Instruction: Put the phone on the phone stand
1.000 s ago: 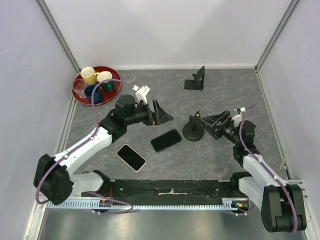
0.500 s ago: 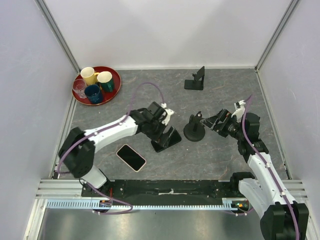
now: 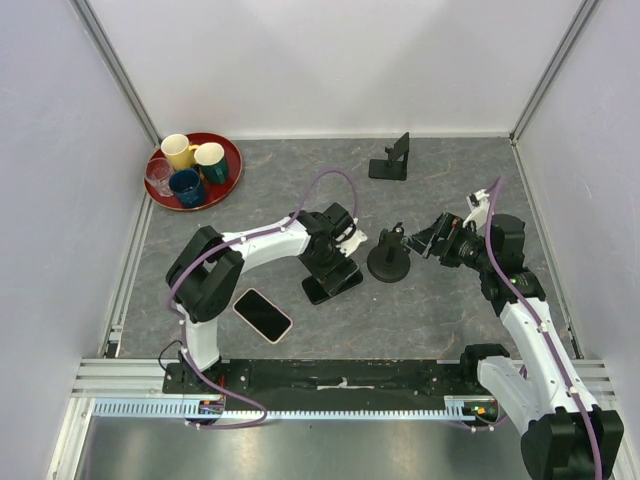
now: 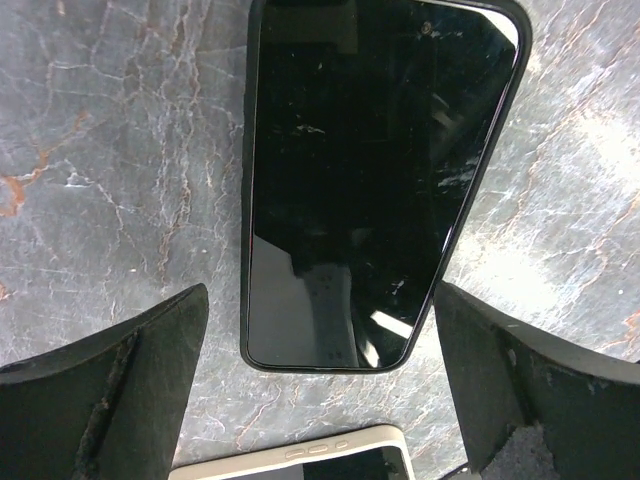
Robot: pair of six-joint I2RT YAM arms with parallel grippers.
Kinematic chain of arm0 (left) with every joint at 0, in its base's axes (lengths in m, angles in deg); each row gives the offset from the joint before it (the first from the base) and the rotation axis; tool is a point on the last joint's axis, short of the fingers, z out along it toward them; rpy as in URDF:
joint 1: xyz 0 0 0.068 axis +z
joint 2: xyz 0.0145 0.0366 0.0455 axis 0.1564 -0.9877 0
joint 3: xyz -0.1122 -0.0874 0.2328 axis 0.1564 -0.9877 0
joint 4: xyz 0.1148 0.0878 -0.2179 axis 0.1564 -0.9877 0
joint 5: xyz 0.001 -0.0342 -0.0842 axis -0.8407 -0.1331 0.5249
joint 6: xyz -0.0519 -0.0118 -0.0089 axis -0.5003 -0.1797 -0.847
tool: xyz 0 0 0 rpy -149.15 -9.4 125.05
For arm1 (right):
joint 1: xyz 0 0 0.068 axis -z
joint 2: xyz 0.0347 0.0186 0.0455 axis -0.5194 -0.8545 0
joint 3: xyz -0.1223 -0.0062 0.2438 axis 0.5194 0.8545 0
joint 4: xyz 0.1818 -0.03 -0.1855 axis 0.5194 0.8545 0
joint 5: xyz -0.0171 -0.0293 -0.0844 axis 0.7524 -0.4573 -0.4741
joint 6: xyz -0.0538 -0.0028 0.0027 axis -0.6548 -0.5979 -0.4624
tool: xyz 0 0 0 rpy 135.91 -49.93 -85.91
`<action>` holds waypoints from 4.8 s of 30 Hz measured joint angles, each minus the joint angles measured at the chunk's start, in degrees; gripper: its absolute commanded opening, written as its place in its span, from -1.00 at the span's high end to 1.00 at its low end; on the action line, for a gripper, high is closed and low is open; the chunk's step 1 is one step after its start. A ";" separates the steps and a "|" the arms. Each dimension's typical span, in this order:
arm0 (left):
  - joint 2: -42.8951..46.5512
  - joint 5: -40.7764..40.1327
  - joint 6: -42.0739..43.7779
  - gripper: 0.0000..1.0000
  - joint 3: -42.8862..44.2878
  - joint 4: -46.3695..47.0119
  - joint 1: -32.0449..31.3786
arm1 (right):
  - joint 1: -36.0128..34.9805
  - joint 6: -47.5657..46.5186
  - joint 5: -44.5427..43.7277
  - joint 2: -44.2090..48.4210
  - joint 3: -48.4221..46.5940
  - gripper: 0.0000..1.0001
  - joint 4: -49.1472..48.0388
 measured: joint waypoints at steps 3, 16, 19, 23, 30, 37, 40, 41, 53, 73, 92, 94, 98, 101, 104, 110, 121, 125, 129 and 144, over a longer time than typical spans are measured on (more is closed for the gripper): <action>-1.03 0.11 1.36 -1.00 0.20 -0.44 0.00 | 0.00 -0.83 0.28 0.00 0.00 -0.96 0.94; -2.75 2.58 3.13 -0.90 1.73 -1.88 -0.02 | 0.00 -1.95 2.10 0.52 0.00 -0.96 2.10; -2.75 3.50 3.10 -0.88 1.73 -2.01 -0.04 | 0.00 -1.95 2.16 0.63 0.00 -0.96 2.25; -2.54 4.52 3.08 -0.91 1.53 -1.99 -0.22 | 0.00 -1.99 2.27 0.94 0.00 -0.96 2.67; -2.01 3.10 3.04 -0.91 0.57 -1.44 -1.75 | 0.00 -1.99 2.36 1.90 0.04 -0.96 3.69; -2.19 -2.45 0.90 -0.73 0.11 -0.81 -4.48 | 0.00 -2.01 2.36 2.89 0.04 -0.96 4.31; -2.47 -4.13 -0.76 -0.61 0.11 -0.39 -4.83 | 0.00 -2.01 2.34 3.15 0.04 -0.96 4.44; -2.49 -4.48 -1.09 -0.57 0.13 -0.33 -4.92 | 0.00 -2.01 2.34 3.19 0.04 -0.96 4.44; -2.51 -6.16 -6.38 0.81 -0.11 0.17 -5.11 | 0.00 -2.56 2.12 3.89 0.17 -0.96 5.73; 18.62 -18.10 -24.39 0.96 -16.98 4.92 -5.16 | -0.57 -8.48 -4.87 2.23 -2.80 -0.96 14.03; 61.13 -21.79 -23.78 0.74 -29.70 22.91 -5.11 | -15.28 -7.93 -1.99 -3.30 -18.36 -0.92 11.37; 58.47 -20.52 -23.74 0.09 -28.68 22.36 -5.11 | -15.82 -7.87 -2.54 -4.13 -19.30 -0.93 11.34; 51.87 -16.41 -24.50 -0.81 -27.71 19.82 -4.96 | -15.80 -7.65 -3.34 -4.28 -19.47 -0.93 11.34; 46.93 -14.38 -25.70 -0.88 -26.08 15.96 -4.70 | -15.80 -7.52 -3.37 -4.26 -19.21 -0.93 11.26; 39.89 -13.86 -27.89 -0.91 -21.90 11.47 -4.35 | -15.82 -7.52 -3.41 -4.00 -18.29 -0.95 11.15; 31.61 -11.04 -30.21 -0.95 -19.96 4.83 -4.04 | -15.82 -7.52 -3.61 -2.25 -16.09 -0.96 11.15; 19.89 -5.64 -30.25 -0.99 -17.22 -1.49 -4.15 | -15.82 -7.54 -3.50 -0.61 -13.49 -0.96 10.99; 17.11 -5.49 -30.25 -0.99 -16.79 -1.64 -4.15 | -15.82 -7.54 -3.28 0.22 -13.22 -0.96 10.97; 13.64 -5.57 -30.21 -0.99 -16.15 -2.29 -4.15 | -15.82 -7.58 -3.10 0.44 -12.81 -0.96 10.93; 7.45 -9.35 -29.70 -0.65 -13.00 -4.59 -7.06 | -15.82 -7.82 -3.17 0.39 -11.45 -0.96 10.91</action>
